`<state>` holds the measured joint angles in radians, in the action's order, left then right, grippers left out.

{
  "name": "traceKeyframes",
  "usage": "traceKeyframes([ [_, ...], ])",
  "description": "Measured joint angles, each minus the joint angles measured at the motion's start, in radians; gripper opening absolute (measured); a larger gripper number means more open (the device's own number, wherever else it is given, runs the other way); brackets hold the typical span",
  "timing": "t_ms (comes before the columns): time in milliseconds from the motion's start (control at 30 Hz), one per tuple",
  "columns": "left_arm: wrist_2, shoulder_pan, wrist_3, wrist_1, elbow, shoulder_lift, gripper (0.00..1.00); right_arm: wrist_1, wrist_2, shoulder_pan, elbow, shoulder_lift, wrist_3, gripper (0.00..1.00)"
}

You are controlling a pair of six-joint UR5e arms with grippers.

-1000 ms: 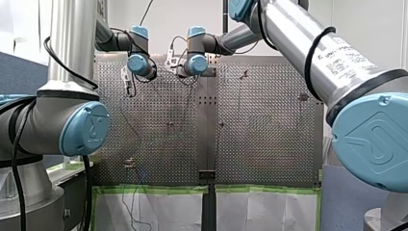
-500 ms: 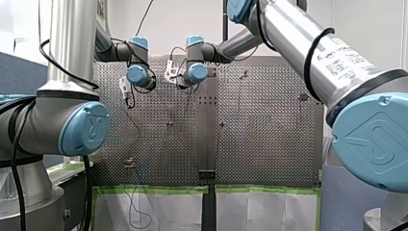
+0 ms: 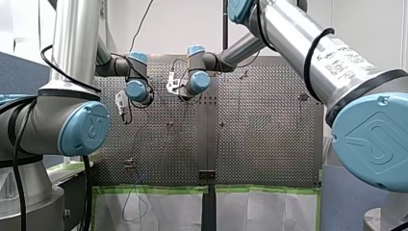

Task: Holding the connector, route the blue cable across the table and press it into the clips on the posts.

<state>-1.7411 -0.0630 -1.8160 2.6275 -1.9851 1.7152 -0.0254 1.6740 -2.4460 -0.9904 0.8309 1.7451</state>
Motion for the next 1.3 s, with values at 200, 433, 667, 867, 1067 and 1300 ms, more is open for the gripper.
traceKeyframes([
  [200, 0.000, -0.001, -0.018, -0.052, -0.054, 0.044, 0.00, -0.002, 0.000, 0.000, -0.053, 0.000, -0.010, 0.00],
  [433, 0.023, 0.000, -0.024, -0.100, -0.120, 0.053, 0.00, -0.009, 0.002, -0.006, -0.110, 0.000, -0.019, 0.00],
  [667, 0.055, 0.002, -0.024, -0.143, -0.137, 0.082, 0.00, -0.052, 0.001, -0.012, -0.171, 0.000, -0.018, 0.00],
  [867, 0.092, 0.006, -0.025, -0.194, -0.135, 0.133, 0.00, -0.089, -0.005, -0.008, -0.198, -0.001, -0.013, 0.00],
  [1067, 0.108, 0.011, -0.030, -0.219, -0.132, 0.171, 0.00, -0.099, -0.013, -0.002, -0.202, -0.010, -0.012, 0.00],
  [1300, 0.121, 0.012, -0.032, -0.239, -0.131, 0.176, 0.00, -0.102, -0.020, 0.013, -0.202, -0.053, -0.011, 0.00],
])
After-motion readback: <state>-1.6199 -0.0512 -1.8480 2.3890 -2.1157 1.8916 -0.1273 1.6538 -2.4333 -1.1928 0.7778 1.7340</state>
